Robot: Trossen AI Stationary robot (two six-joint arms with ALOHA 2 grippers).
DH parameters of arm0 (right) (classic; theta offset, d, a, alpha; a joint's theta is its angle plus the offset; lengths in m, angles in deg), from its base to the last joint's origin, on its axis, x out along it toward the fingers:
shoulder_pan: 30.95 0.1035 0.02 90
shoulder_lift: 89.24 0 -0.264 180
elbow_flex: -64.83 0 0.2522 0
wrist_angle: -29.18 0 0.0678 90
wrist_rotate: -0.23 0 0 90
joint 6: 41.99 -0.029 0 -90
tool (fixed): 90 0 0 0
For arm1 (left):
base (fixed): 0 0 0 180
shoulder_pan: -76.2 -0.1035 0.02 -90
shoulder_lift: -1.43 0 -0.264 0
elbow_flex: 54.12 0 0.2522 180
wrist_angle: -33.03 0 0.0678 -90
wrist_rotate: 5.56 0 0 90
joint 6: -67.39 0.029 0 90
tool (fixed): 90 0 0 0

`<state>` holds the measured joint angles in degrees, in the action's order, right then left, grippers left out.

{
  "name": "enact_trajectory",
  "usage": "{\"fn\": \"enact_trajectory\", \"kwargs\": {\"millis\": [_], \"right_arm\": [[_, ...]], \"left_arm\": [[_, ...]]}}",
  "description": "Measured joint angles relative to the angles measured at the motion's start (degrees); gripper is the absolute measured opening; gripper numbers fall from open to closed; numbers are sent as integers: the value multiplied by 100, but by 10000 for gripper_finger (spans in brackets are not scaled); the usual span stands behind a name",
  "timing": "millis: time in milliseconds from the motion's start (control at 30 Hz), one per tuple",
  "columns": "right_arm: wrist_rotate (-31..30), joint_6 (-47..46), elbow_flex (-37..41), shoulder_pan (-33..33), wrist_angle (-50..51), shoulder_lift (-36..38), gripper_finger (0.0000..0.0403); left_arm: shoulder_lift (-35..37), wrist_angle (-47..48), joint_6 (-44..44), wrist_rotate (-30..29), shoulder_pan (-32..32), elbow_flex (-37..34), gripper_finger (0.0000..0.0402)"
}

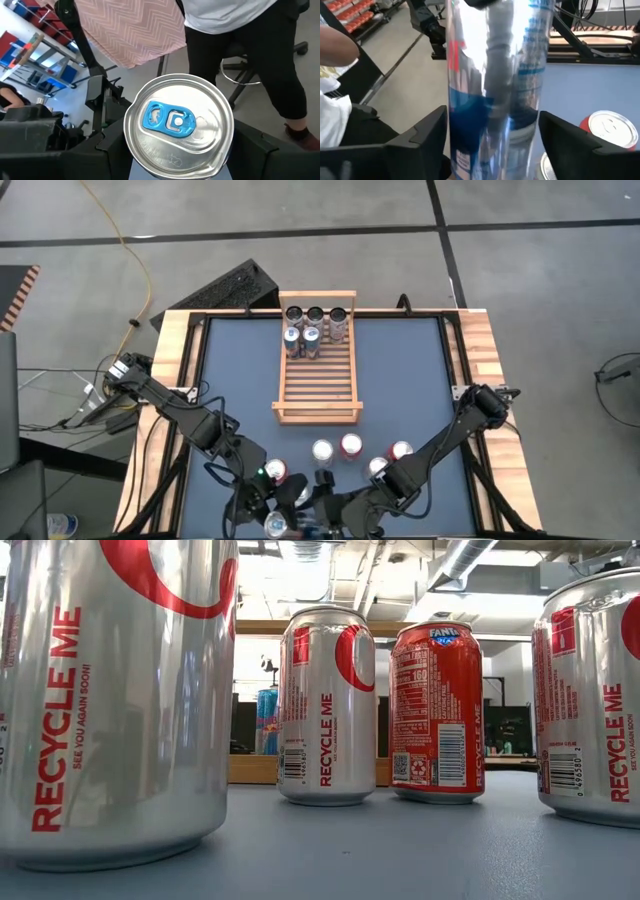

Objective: Place canned beverage on shelf
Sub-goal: Put the blue soda can on the shelf aligned with the other blue soda cans

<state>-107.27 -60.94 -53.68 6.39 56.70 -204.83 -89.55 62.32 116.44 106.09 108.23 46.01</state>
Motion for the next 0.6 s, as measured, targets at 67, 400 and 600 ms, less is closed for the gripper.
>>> {"fn": "enact_trajectory", "kwargs": {"millis": [67,400,600], "right_arm": [[1,-8,-1,0,68,0,260],[0,-27,-2,-33,103,0,134],[48,-77,-2,-3,120,15,148]], "left_arm": [[0,6,-16,-5,0,0,230],[0,11,-62,-87,7,0,231],[-2,-232,-720,-726,106,0,243]]}}
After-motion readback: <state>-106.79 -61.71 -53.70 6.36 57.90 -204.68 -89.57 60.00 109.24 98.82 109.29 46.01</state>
